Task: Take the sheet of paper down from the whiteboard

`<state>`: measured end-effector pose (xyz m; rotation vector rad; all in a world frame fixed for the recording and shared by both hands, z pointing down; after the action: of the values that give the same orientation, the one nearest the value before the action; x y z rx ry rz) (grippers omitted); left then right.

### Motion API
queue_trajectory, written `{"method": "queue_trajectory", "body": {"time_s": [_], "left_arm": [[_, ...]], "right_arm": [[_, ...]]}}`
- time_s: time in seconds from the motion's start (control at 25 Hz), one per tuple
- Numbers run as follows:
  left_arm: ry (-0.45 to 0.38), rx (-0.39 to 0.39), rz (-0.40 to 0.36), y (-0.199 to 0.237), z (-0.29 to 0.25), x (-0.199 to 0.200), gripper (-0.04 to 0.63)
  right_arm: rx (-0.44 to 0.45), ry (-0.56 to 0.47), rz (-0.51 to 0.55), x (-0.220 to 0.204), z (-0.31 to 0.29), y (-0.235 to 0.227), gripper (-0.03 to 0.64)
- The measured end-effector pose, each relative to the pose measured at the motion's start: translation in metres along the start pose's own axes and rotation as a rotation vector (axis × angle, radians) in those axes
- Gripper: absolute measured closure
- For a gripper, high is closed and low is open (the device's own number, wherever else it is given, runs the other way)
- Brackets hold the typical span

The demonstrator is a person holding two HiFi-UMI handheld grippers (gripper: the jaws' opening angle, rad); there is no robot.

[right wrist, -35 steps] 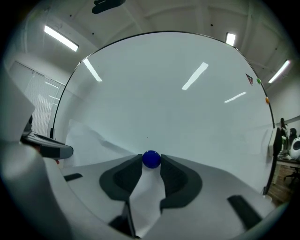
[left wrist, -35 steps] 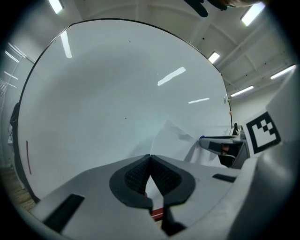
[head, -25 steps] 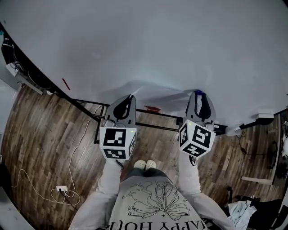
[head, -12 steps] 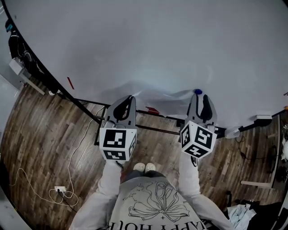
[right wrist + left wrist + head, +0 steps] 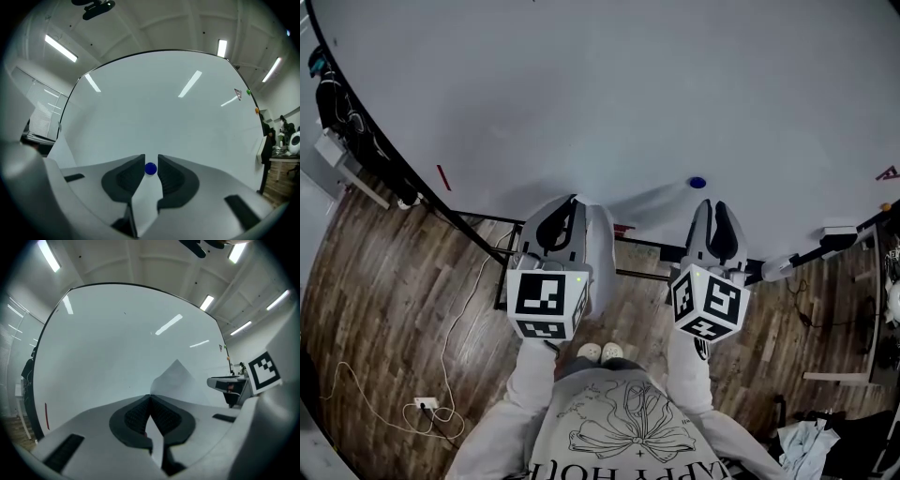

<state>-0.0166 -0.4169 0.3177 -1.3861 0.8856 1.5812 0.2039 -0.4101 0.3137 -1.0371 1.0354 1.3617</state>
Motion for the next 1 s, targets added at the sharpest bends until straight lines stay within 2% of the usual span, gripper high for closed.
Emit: {"method": "queue_trajectory", "body": {"time_s": [0.44,1.0], "left_arm": [[-0.017,-0.025,0.010,-0.013,0.005,0.009,0.591],[-0.017,-0.024,0.020,-0.014,0.007,0.008,0.591]], "right_arm": [[0.005,-0.005,-0.010,0.005,0.010,0.001,0.565],[0.012,0.012,-0.001,0.004,0.014,0.004,0.568]]}}
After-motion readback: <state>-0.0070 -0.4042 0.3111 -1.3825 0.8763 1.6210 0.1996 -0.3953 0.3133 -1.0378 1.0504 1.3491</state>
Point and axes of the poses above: the fingertips, and each gripper's own axes: z backward along the fingers, y to its left, x out of its top, the point moved 2 cm from there along z, backward along the fingers, and after that the axes turned 12 degrees about -y, right-handed, at the moved point
